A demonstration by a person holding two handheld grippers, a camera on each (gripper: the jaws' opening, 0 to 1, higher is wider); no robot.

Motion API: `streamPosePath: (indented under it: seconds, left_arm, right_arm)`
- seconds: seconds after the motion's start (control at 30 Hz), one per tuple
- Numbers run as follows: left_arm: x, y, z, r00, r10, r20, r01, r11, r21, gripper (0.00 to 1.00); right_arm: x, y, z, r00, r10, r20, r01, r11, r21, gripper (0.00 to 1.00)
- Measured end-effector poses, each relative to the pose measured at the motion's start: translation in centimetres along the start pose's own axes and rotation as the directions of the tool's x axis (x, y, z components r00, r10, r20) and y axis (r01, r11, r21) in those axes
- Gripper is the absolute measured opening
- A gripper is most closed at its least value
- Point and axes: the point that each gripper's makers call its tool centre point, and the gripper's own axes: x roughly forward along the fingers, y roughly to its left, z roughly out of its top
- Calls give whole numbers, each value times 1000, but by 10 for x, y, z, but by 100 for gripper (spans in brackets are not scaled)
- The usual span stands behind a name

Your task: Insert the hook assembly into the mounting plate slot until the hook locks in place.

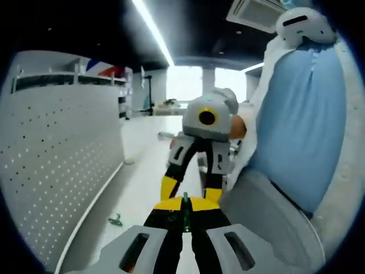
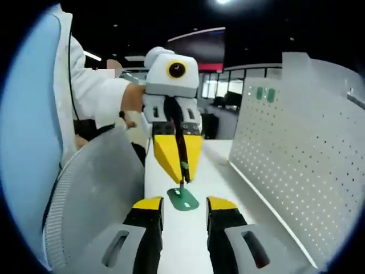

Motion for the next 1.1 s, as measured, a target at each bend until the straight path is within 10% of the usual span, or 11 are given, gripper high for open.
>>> streamPosePath:
  seconds: [0.53,0.73,0.93,1.1]
  left_arm:
    - [2,-10,-4,999,-40,-29,41,998,48,3]
    - [8,-7,-16,989,8,-150,11,993,121,3]
    - [14,-8,-44,946,16,-323,40,985,165,4]
    - [21,-6,-55,935,31,-352,34,983,178,4]
  right_arm:
    - [0,12,-4,998,60,-34,-60,998,-20,16]
    - [4,9,-17,991,47,-126,-54,997,-49,15]
    - [9,12,-36,970,56,-238,-90,987,-133,15]
    - [10,11,-39,963,62,-262,-98,987,-125,15]
